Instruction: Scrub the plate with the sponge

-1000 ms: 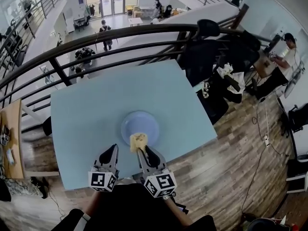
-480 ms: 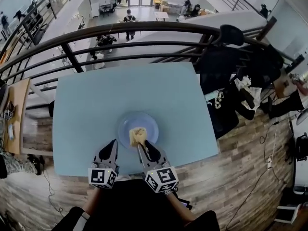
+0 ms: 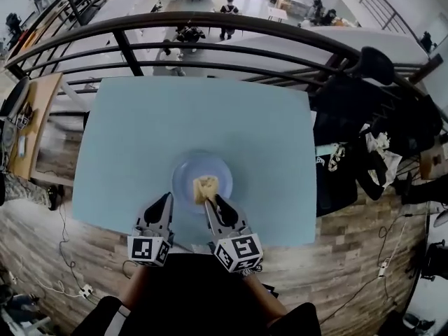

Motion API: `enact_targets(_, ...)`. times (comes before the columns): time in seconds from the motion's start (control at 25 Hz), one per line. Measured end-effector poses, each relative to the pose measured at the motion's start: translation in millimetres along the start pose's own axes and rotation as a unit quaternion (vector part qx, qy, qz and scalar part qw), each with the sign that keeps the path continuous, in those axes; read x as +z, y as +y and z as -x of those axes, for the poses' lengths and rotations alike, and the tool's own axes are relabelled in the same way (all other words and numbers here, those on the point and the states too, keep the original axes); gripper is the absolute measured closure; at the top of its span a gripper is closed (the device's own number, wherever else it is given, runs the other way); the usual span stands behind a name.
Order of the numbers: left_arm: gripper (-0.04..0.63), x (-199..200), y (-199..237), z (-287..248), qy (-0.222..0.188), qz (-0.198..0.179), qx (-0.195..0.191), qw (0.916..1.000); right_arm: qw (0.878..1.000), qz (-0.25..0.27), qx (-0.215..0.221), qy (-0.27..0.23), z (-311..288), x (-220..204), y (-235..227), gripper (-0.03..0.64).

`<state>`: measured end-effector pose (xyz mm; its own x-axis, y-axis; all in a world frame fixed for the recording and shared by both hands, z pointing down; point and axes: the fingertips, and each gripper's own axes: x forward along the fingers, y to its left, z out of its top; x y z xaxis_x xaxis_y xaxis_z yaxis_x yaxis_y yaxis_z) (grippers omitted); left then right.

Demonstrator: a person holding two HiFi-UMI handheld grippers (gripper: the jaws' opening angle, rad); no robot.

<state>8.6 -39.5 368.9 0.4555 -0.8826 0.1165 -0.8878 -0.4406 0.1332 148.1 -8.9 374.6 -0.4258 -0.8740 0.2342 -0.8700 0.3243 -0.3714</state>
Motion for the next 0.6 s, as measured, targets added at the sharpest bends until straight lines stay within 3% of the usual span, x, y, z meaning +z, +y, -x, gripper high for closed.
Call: enact_targets(0.6,0.594,-29.8,12.1,-2.8,0.039,0.002,0.06,0.9974,0.995,0.003,0.042,0.085,-39.4,-59.3,-20.3,0.534)
